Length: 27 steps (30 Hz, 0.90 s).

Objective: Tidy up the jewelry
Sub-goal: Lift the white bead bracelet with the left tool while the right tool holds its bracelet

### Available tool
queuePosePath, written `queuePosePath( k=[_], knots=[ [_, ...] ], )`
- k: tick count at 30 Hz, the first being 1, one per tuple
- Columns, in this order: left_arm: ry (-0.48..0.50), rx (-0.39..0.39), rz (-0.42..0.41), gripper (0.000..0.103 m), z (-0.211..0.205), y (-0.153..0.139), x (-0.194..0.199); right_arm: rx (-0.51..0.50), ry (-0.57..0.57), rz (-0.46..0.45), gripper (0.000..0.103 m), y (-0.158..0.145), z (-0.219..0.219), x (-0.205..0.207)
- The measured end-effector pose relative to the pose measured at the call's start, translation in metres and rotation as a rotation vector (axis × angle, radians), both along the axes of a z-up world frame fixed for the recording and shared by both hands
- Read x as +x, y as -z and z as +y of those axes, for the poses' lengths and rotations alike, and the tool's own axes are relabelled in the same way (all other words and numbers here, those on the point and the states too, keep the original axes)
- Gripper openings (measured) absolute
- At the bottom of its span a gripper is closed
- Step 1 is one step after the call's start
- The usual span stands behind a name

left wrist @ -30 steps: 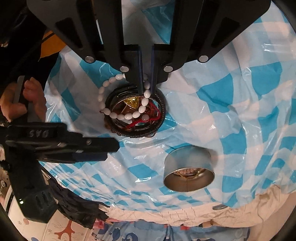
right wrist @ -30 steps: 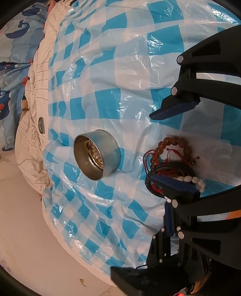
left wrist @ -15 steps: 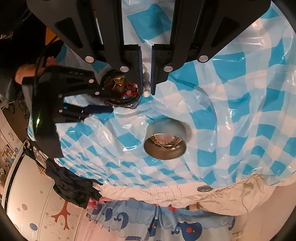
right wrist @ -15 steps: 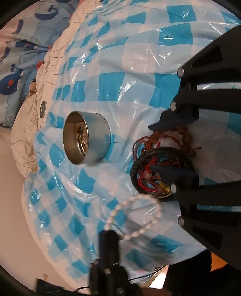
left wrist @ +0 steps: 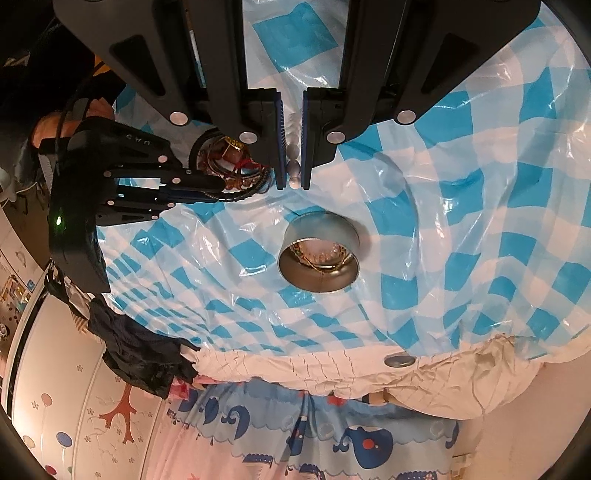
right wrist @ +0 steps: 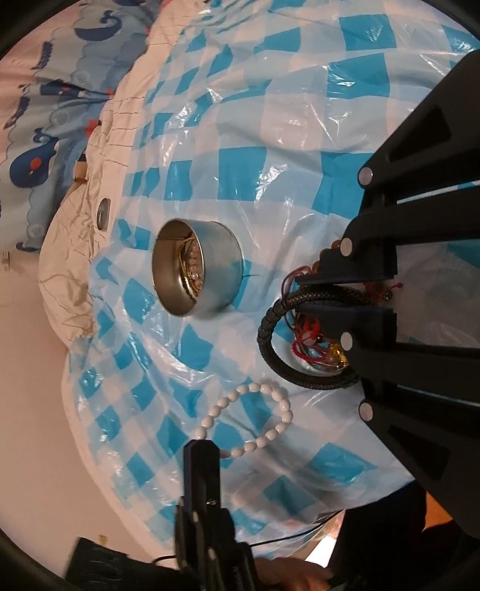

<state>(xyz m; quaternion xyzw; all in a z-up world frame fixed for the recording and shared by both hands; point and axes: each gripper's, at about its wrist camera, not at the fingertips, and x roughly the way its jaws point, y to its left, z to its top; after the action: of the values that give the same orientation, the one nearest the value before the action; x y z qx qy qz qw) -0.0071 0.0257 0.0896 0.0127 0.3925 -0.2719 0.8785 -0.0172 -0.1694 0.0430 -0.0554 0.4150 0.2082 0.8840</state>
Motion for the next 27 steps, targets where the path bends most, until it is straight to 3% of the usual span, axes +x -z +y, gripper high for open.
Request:
queuePosePath(
  k=[14,27],
  knots=[
    [-0.008,-0.069,-0.062,0.006,-0.023,-0.031,0.028,0.127,0.145,-0.046,0.010,-0.035,-0.039,0.024],
    [-0.072,-0.116,-0.044,0.006,-0.040,-0.026,0.070,0.191,0.189,-0.059,0.010,-0.036,-0.057,0.048]
  ],
)
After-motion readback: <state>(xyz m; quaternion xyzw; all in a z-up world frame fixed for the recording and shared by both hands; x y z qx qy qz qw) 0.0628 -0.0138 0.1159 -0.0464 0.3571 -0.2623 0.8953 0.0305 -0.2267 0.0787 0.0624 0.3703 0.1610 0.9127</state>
